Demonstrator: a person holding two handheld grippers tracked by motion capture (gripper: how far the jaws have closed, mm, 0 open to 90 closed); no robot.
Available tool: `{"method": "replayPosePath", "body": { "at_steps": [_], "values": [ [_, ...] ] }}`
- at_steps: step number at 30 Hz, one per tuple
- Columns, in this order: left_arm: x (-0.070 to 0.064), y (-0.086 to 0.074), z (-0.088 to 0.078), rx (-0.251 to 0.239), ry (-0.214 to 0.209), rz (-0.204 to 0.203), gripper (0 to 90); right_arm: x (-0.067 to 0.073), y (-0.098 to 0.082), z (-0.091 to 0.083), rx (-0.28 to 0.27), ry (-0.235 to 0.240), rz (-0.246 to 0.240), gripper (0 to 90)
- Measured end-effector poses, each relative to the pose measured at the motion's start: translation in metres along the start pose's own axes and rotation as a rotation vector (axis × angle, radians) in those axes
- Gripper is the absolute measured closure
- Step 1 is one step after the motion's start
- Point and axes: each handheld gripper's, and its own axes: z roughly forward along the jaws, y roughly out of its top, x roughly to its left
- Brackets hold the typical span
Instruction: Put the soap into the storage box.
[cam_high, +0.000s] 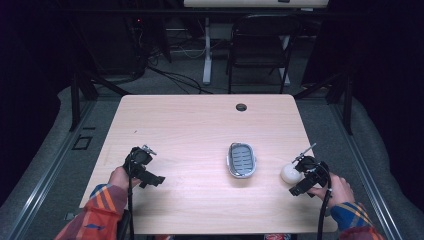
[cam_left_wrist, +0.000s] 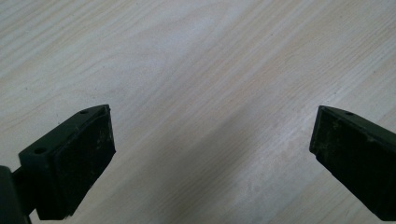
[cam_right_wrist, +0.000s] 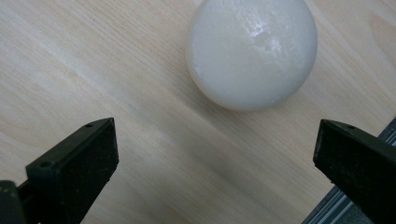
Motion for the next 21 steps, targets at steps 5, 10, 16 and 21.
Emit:
{"method": "replayPosePath", "body": {
  "at_steps": [5, 10, 16, 21],
  "values": [
    [0.000, 0.001, 0.000, 0.002, 0.000, 0.002, 0.0, 0.000, 0.007, 0.002, -0.017, 0.009, 0.004, 0.0],
    [-0.001, 0.001, 0.000, -0.003, -0.001, 0.000, 0.0, -0.002, 0.017, 0.004, -0.042, 0.025, 0.012, 0.0],
    [-0.001, 0.001, 0.000, -0.002, 0.000, 0.001, 0.0, -0.010, 0.028, 0.008, 0.011, 0.025, -0.016, 0.0],
    [-0.001, 0.001, 0.000, 0.002, -0.001, 0.002, 0.0, -0.015, 0.033, 0.012, -0.015, 0.032, 0.012, 0.0]
  ]
}}
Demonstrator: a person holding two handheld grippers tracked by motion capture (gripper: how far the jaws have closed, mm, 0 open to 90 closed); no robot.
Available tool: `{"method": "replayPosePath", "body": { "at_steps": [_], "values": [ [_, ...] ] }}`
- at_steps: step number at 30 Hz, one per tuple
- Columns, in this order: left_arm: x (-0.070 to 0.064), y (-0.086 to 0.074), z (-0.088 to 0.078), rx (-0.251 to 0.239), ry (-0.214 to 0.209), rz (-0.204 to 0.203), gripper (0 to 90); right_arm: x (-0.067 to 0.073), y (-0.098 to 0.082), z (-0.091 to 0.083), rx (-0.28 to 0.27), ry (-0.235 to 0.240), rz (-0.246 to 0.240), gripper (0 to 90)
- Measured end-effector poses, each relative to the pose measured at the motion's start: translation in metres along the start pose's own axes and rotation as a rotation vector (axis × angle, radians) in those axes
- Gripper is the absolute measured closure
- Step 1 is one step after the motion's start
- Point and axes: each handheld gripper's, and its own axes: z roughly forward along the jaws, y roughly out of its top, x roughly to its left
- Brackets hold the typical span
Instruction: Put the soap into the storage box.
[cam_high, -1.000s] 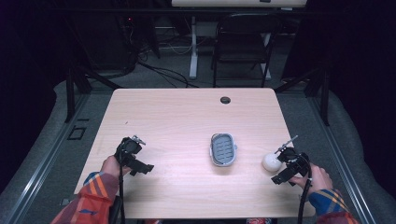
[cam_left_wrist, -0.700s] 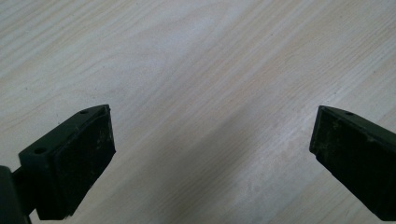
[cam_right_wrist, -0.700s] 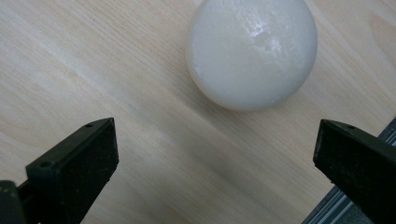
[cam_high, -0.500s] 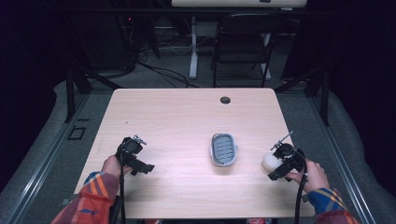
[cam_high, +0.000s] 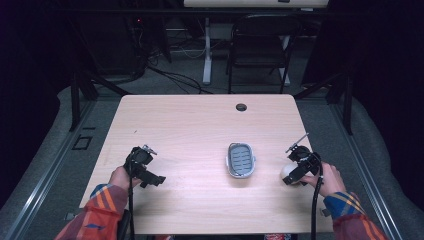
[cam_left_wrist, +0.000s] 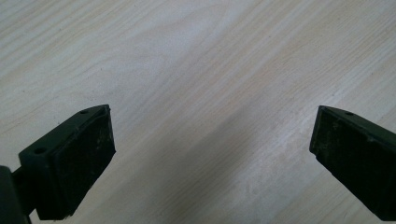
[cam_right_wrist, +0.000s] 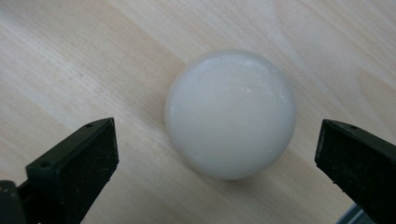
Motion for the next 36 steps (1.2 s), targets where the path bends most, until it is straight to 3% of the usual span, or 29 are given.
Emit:
{"method": "replayPosePath", "body": {
  "at_steps": [3, 4, 8, 9, 10, 12, 14, 16, 17, 18, 19, 20, 22, 23, 26, 27, 28, 29, 32, 33, 36],
  "values": [
    [0.000, 0.000, 0.000, -0.001, -0.002, -0.001, 0.0, -0.001, 0.002, 0.001, -0.001, 0.004, 0.002, 0.0],
    [0.000, 0.000, 0.000, -0.001, -0.002, -0.001, 0.0, -0.002, 0.005, 0.000, 0.037, -0.005, -0.027, 0.0],
    [0.000, 0.000, 0.000, 0.000, -0.003, -0.001, 0.0, -0.002, 0.006, 0.004, 0.011, 0.001, -0.003, 0.0],
    [0.000, 0.000, 0.000, -0.001, -0.003, -0.001, 0.0, -0.003, 0.007, 0.004, 0.033, 0.002, -0.016, 0.0],
    [0.000, 0.000, 0.000, -0.001, -0.003, -0.001, 0.0, -0.002, 0.006, 0.007, -0.008, 0.006, 0.018, 0.0],
    [0.000, 0.001, 0.000, -0.001, -0.004, 0.000, 0.0, -0.005, 0.010, 0.004, 0.059, 0.001, -0.029, 0.0],
    [0.000, 0.001, 0.000, 0.001, -0.004, 0.001, 0.0, -0.003, 0.010, 0.006, 0.034, 0.002, -0.006, 0.0],
    [0.000, 0.001, 0.001, -0.002, -0.007, -0.003, 0.0, -0.004, 0.012, 0.006, 0.065, 0.001, -0.025, 0.0],
    [0.000, 0.001, 0.001, 0.000, -0.005, 0.000, 0.0, -0.003, 0.012, 0.009, 0.045, 0.004, -0.005, 0.0],
    [0.000, 0.001, 0.001, 0.002, -0.006, 0.002, 0.0, -0.003, 0.014, 0.009, 0.077, 0.007, -0.023, 0.3],
    [0.000, 0.001, 0.001, 0.002, -0.007, 0.003, 0.0, -0.002, 0.013, 0.011, 0.057, 0.007, -0.005, 0.9],
    [-0.001, 0.001, 0.001, 0.002, -0.007, 0.003, 0.0, -0.002, 0.015, 0.009, 0.082, 0.003, -0.022, 4.3],
    [0.000, 0.002, 0.001, 0.004, -0.007, 0.004, 0.0, -0.001, 0.017, 0.011, 0.068, 0.011, -0.014, 8.6],
    [0.000, 0.002, 0.002, 0.003, -0.007, 0.003, 0.0, -0.001, 0.019, 0.011, 0.092, 0.007, -0.024, 13.0],
    [0.000, 0.002, 0.002, 0.007, -0.010, 0.001, 0.0, -0.002, 0.020, 0.011, 0.097, 0.009, -0.026, 13.9],
    [0.000, 0.002, 0.002, 0.006, -0.010, 0.001, 0.0, -0.004, 0.022, 0.010, 0.129, 0.005, -0.045, 14.1],
    [0.000, 0.002, 0.003, 0.004, -0.012, -0.001, 0.0, -0.003, 0.019, 0.015, 0.069, 0.018, 0.009, 14.6],
    [0.000, 0.002, 0.003, 0.004, -0.012, -0.001, 0.0, -0.003, 0.019, 0.015, 0.069, 0.018, 0.009, 14.6],
    [0.000, 0.002, 0.003, 0.008, -0.014, 0.000, 0.0, -0.007, 0.024, 0.011, 0.171, -0.002, -0.066, 15.8],
    [0.000, 0.002, 0.003, 0.008, -0.015, 0.001, 0.0, -0.004, 0.022, 0.015, 0.124, 0.009, -0.027, 17.0],
    [0.000, 0.003, 0.003, 0.010, -0.014, 0.002, 0.0, -0.006, 0.026, 0.013, 0.167, 0.003, -0.056, 18.6]
  ]
}}
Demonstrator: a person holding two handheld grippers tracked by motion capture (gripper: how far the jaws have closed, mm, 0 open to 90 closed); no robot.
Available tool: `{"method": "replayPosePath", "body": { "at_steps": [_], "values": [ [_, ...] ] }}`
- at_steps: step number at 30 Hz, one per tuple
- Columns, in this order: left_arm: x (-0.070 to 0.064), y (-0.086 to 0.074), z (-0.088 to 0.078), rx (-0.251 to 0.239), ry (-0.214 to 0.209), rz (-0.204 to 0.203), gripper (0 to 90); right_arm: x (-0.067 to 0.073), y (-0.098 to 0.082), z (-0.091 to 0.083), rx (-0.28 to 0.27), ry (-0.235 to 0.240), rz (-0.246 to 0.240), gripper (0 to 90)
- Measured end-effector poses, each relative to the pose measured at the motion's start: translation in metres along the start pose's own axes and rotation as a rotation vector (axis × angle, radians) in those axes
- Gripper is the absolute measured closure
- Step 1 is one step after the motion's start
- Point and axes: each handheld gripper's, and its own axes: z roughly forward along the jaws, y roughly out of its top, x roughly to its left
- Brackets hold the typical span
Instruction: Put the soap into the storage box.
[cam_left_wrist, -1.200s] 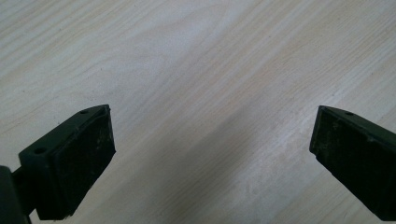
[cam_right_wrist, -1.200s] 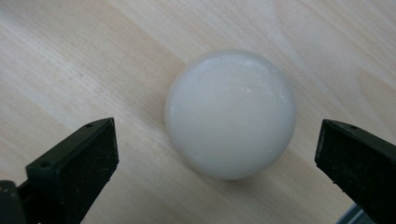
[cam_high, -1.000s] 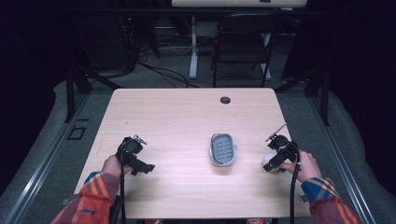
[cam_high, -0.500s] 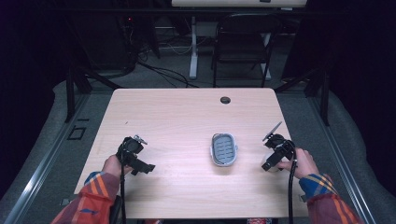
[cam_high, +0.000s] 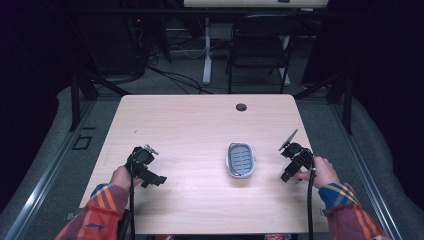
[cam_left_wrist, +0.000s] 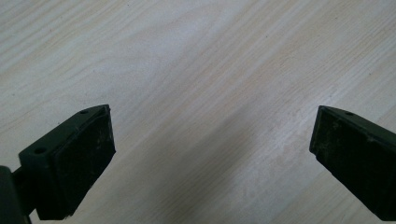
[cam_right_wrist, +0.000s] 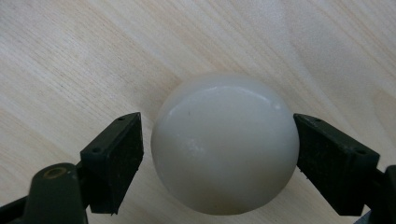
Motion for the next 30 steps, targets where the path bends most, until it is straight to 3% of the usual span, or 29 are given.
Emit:
{"method": "replayPosePath", "body": {
  "at_steps": [3, 4, 7, 8, 9, 27, 28, 29, 30],
  "values": [
    [0.0001, -0.0001, 0.0005, -0.001, -0.002, -0.004, 0.0, 0.0000, 0.0013, 0.0017, -0.001, 0.002, 0.008, 19.3],
    [0.0001, 0.0000, 0.0004, -0.001, -0.001, -0.001, 0.0, 0.0014, 0.0006, 0.0041, -0.025, 0.004, 0.029, 19.7],
    [0.0002, 0.0002, 0.0005, 0.003, -0.002, 0.000, 0.0, -0.0008, 0.0029, 0.0023, 0.019, -0.001, 0.001, 21.3],
    [0.0002, 0.0000, 0.0006, 0.001, -0.001, 0.000, 0.0, 0.0004, 0.0018, 0.0054, -0.010, 0.004, 0.025, 21.5],
    [0.0002, 0.0000, 0.0006, 0.001, -0.001, 0.000, 0.0, -0.0015, 0.0033, 0.0033, 0.032, 0.001, -0.003, 22.9],
    [-0.0002, -0.0001, 0.0003, 0.003, -0.002, 0.000, 0.0, -0.0009, 0.0026, 0.0042, 0.022, 0.003, 0.007, 23.9],
    [-0.0004, -0.0001, 0.0001, 0.003, 0.000, 0.002, 0.0, 0.0019, 0.0002, 0.0084, -0.030, 0.017, 0.047, 23.9],
    [-0.0004, 0.0000, -0.0001, 0.004, 0.000, 0.002, 0.0, 0.0003, 0.0016, 0.0056, 0.009, 0.003, 0.012, 23.9],
    [-0.0002, 0.0000, 0.0000, 0.005, 0.000, 0.002, 0.0, 0.0003, 0.0017, 0.0053, 0.010, 0.004, 0.010, 23.9]
  ]
}}
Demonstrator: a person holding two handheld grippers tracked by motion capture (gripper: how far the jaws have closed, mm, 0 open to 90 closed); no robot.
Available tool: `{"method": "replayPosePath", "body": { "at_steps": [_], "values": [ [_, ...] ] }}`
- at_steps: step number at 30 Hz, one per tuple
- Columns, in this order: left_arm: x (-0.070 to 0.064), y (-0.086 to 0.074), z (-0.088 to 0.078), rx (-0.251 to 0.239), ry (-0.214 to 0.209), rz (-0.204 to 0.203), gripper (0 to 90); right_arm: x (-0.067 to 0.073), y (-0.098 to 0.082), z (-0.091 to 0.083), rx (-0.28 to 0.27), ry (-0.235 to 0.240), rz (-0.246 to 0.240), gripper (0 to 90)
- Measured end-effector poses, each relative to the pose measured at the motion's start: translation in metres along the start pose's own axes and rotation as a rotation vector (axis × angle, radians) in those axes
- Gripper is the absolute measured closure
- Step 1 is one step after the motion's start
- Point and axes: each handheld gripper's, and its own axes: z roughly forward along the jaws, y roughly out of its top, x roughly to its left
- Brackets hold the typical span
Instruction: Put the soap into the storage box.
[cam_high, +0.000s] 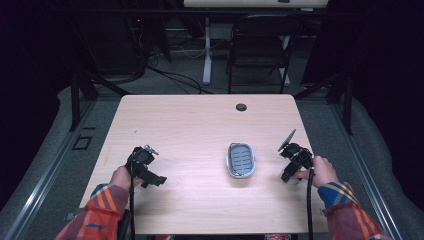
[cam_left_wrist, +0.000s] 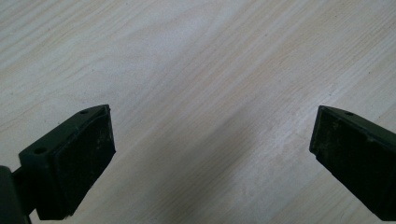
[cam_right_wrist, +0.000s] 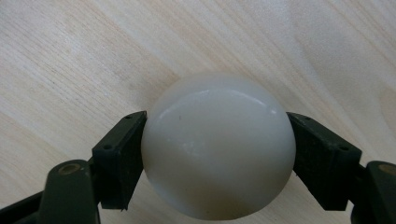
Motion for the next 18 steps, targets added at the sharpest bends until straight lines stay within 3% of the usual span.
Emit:
{"method": "replayPosePath", "body": {
  "at_steps": [2, 3, 5, 8, 9, 10, 11, 13, 14, 18],
  "values": [
    [0.000, 0.000, 0.000, -0.001, -0.001, 0.000, 0.0, -0.001, 0.001, -0.003, 0.023, -0.009, -0.008, 23.9],
    [0.000, 0.000, 0.000, 0.000, -0.002, 0.000, 0.0, 0.000, -0.001, -0.003, -0.022, 0.002, 0.016, 24.0],
    [0.000, 0.000, 0.000, 0.000, 0.000, 0.000, 0.0, -0.001, -0.001, -0.004, -0.024, -0.003, 0.016, 24.0],
    [0.000, 0.000, 0.000, -0.001, 0.000, 0.001, 0.0, -0.003, -0.001, -0.010, 0.004, -0.011, -0.006, 24.0],
    [0.000, 0.000, 0.000, -0.002, 0.000, 0.000, 0.0, 0.001, -0.004, -0.004, -0.086, 0.006, 0.058, 24.0],
    [0.000, 0.000, 0.000, -0.001, 0.001, 0.000, 0.0, 0.000, -0.003, -0.007, -0.056, 0.000, 0.032, 24.0],
    [0.000, 0.000, 0.000, -0.001, 0.000, 0.000, 0.0, -0.003, 0.000, -0.015, 0.015, -0.022, -0.026, 24.0],
    [0.000, 0.000, 0.000, 0.002, -0.001, 0.000, 0.0, -0.002, 0.000, -0.015, 0.001, -0.014, -0.017, 24.0],
    [0.000, 0.000, 0.000, 0.004, -0.002, 0.001, 0.0, 0.001, -0.003, -0.013, -0.072, 0.000, 0.033, 24.0],
    [0.000, 0.000, 0.001, 0.004, -0.002, -0.001, 0.0, -0.001, -0.003, -0.019, -0.048, -0.012, 0.010, 24.1]
  ]
}}
